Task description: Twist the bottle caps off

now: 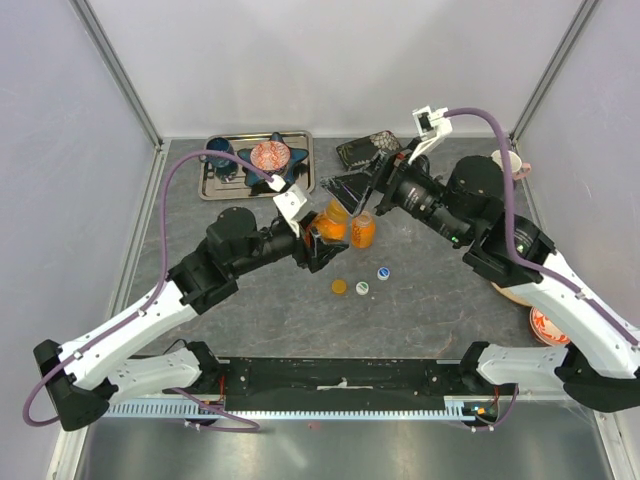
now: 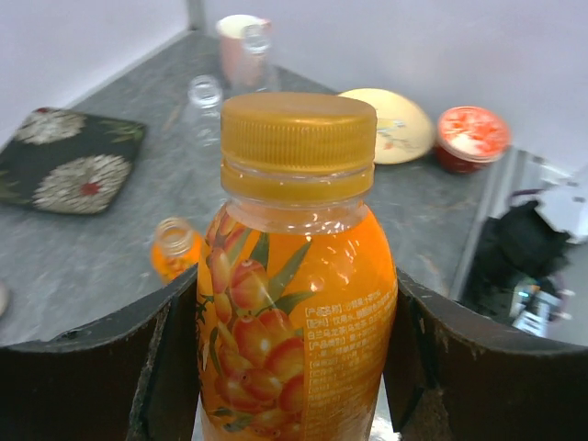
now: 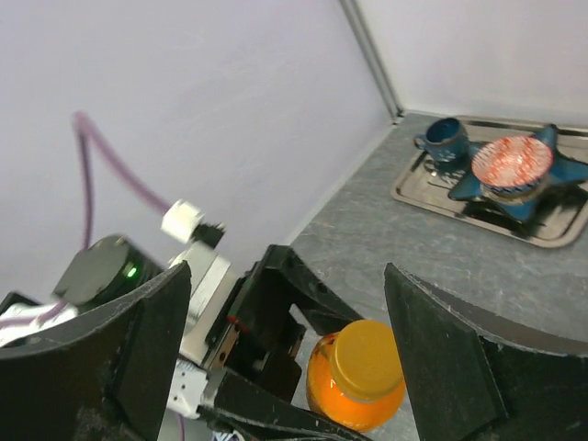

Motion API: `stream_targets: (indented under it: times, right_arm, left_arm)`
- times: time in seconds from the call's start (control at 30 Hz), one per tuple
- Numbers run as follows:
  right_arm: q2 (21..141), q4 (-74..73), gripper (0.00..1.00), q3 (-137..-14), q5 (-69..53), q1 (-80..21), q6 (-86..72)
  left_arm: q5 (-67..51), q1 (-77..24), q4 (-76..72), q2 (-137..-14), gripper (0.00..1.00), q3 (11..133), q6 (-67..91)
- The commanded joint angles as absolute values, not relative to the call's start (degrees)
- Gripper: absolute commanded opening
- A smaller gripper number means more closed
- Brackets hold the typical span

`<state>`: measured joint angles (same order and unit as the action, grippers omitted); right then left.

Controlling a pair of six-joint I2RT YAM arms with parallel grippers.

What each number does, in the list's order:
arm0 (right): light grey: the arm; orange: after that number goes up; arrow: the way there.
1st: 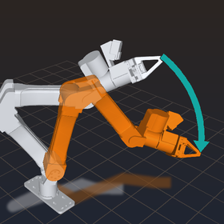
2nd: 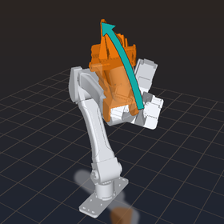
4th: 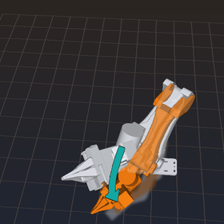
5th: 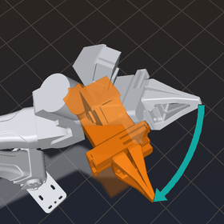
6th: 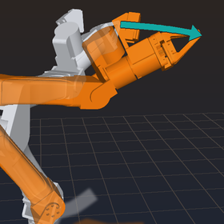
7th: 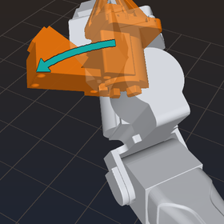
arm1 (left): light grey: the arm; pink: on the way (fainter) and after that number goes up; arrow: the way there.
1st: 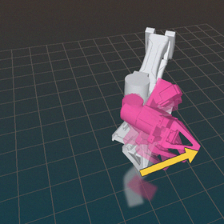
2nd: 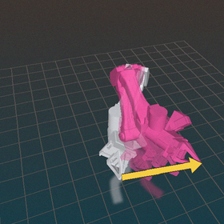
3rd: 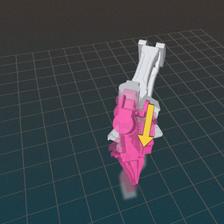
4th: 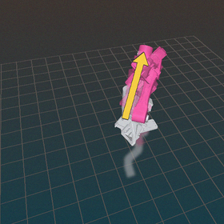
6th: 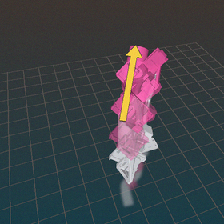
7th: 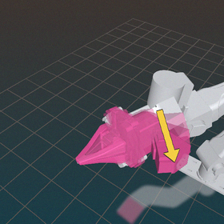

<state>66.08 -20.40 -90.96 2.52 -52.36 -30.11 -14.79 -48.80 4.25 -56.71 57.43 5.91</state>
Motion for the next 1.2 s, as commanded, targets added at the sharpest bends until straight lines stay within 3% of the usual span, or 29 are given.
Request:
stream_targets:
  times: [0.0,0.47,0.77,0.93,1.03,1.13,1.17]
  right_arm:
    - [68.11,-22.15,0.91,-90.26,10.54,-52.47,-33.57]
    - [74.62,-24.78,0.81,-89.65,8.88,-52.56,-34.28]
    - [75.15,-24.79,0.54,-88.07,8.26,-52.56,-34.36]
    - [75.06,-24.79,0.49,-87.37,7.47,-52.56,-34.45]
    - [74.62,-24.79,0.39,-86.66,7.64,-52.56,-34.37]
    - [73.83,-24.43,0.16,-86.13,7.39,-52.56,-34.02]
    - [73.65,-24.09,0.03,-85.78,6.86,-52.56,-33.75]
  left_arm:
    - [5.44,-51.76,4.22,-56.07,0.47,56.6,-2.37]
    - [7.56,-53.17,3.08,-55.55,0.47,55.81,-3.6]
    - [8.0,-53.17,2.99,-54.67,0.47,55.37,-3.87]
    - [8.09,-53.26,2.64,-54.4,0.47,55.02,-3.78]
    - [8.09,-53.26,2.64,-54.4,0.47,54.93,-3.69]
    - [7.82,-53.26,2.64,-54.23,0.47,54.93,-3.6]
    - [7.56,-53.26,2.64,-54.05,0.47,54.84,-3.6]
